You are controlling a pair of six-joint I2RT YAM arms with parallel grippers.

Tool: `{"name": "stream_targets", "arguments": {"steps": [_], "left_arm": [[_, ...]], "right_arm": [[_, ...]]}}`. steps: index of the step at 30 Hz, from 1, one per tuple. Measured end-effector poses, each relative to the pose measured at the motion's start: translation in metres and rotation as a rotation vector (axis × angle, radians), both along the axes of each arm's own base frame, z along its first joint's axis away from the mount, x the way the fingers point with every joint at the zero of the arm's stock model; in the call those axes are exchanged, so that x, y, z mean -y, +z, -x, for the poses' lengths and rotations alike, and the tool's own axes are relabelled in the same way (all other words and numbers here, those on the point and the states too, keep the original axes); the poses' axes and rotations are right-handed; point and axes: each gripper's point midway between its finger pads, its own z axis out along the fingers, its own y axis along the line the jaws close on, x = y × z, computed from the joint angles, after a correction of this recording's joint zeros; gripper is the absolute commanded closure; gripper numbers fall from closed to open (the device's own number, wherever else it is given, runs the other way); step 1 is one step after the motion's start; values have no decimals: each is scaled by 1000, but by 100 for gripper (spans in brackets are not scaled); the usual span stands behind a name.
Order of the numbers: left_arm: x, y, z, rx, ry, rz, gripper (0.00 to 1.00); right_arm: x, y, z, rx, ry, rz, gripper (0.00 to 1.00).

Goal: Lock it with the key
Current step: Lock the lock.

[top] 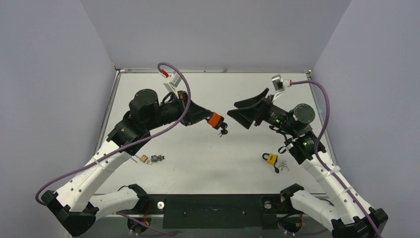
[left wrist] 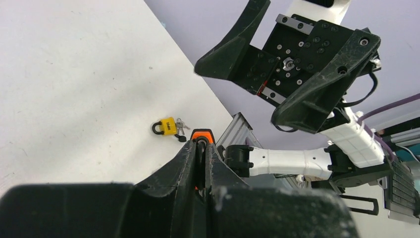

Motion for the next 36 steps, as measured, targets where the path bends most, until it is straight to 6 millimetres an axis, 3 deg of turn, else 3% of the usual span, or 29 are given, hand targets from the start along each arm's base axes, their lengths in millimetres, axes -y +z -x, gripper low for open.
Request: {"name": "stream_targets", "arguments": {"steps": [3,6,22,28,32,36], "left_arm": [[-2,7,2,6,-18,16,100],[-2,14,5,7,-38,30,100],[2,45,12,11,-98,126,100],[5,53,12,19,-107,147,100],[5,56,13,27,-111,154,100],[6,54,11,23,-110,151,100]], "right_arm": [[14,12,8,50,8,-56,17],[12,17,21,74,69,-92,22],[-3,8,53,58,207,-101,45],[-11,-5,57,45,216,-62,73],[-11,-9,53,42,197,-47,98],[-10,-12,51,37,185,-38,100]]}}
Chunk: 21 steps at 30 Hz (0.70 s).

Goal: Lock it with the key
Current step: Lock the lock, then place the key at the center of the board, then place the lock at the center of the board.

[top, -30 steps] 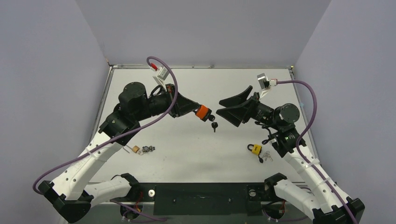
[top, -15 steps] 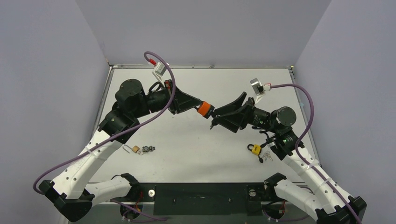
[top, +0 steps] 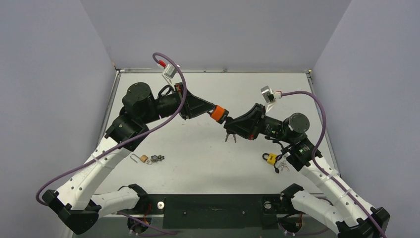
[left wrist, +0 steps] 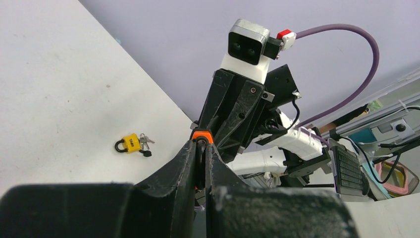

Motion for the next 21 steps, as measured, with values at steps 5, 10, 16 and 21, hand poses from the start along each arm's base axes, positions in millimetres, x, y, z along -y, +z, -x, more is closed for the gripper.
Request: {"name": "stream_targets", "arguments": {"steps": [5,10,16,21], "left_arm": [[1,-4,-5,-11,3,-6,100],[-9,-2,-29,-16,46,13,100],[-26,16,-73,34,141,80,100],[-6,8,-100,24,117,124,100]], "right_arm": [[6,0,-3,11,-34,9,100],[24,-19,-14,-3,-127,36,100],[42,-55,-29,-89,-231,85,100],[78,-82,-70,-208,-471,145,100]]}}
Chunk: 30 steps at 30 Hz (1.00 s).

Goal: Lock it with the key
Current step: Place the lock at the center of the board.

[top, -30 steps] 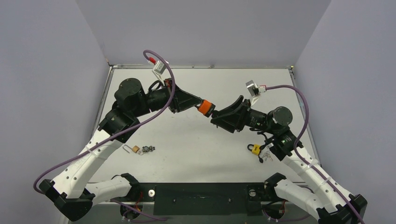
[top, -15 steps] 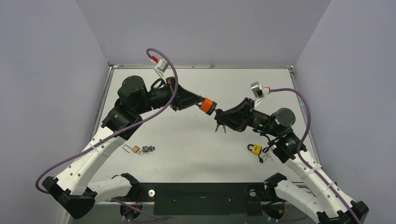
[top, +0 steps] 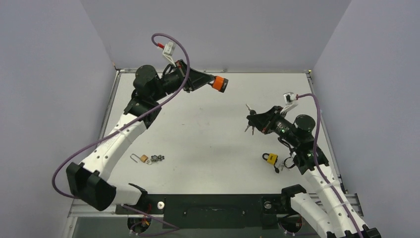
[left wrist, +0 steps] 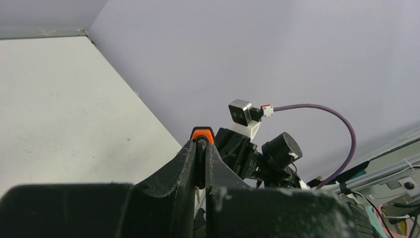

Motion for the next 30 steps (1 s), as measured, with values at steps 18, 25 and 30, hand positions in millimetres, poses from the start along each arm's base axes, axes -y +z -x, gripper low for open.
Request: {"name": "stream_targets", "arguments": {"steps": [18,25,30], "left_arm": [[229,-269,-149,-405,-135,-112,100],[271,-338,-174,-476,-118,-71,100],[277,-393,-177,-558,-84,-84,100]], "right_arm": [[186,-151,-148,-650,-770,166,100],[206,-200,-179,-761,-816,230,100],[212,-225,-194,-809,-827,262,100]]}}
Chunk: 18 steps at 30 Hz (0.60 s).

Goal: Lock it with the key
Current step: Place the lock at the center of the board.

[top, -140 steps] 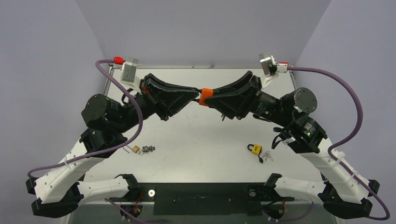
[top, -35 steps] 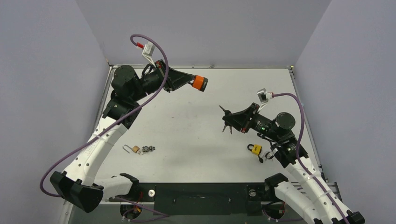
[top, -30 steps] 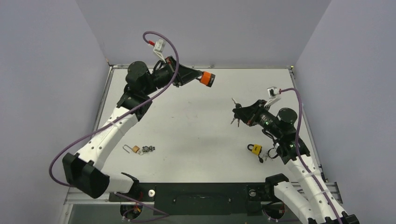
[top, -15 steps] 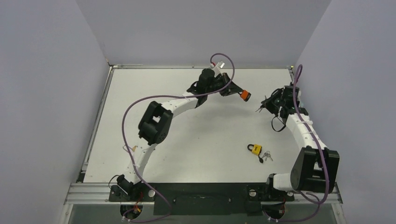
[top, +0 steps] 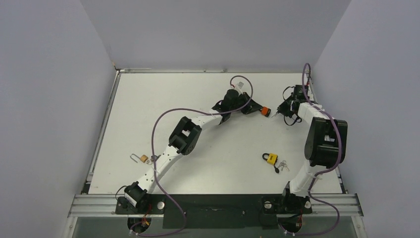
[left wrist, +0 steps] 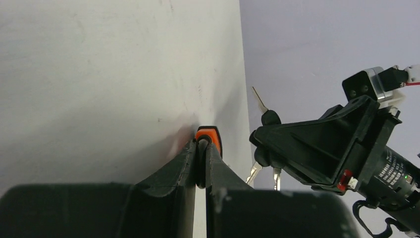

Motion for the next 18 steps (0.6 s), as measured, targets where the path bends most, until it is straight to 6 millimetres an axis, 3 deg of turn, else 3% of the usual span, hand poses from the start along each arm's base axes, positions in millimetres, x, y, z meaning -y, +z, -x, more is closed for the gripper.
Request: {"name": "stream_targets", "arguments": {"steps": [2,6,14,18], "left_arm": [[0,-10,0,-32,9,6,100],[3,-3,-1,-30,18,24,100],[4,-11,1,-46,17,13,69],[4,-6,1,-36,8,23,55]], "right_arm": [[0,-7,-7,-12,0,4,100],[-3,-17,-14,-31,3,19,95],[-8,-36,-11,-77,8,23,45],[-5,-34,-13,-78,3,32,33]]}}
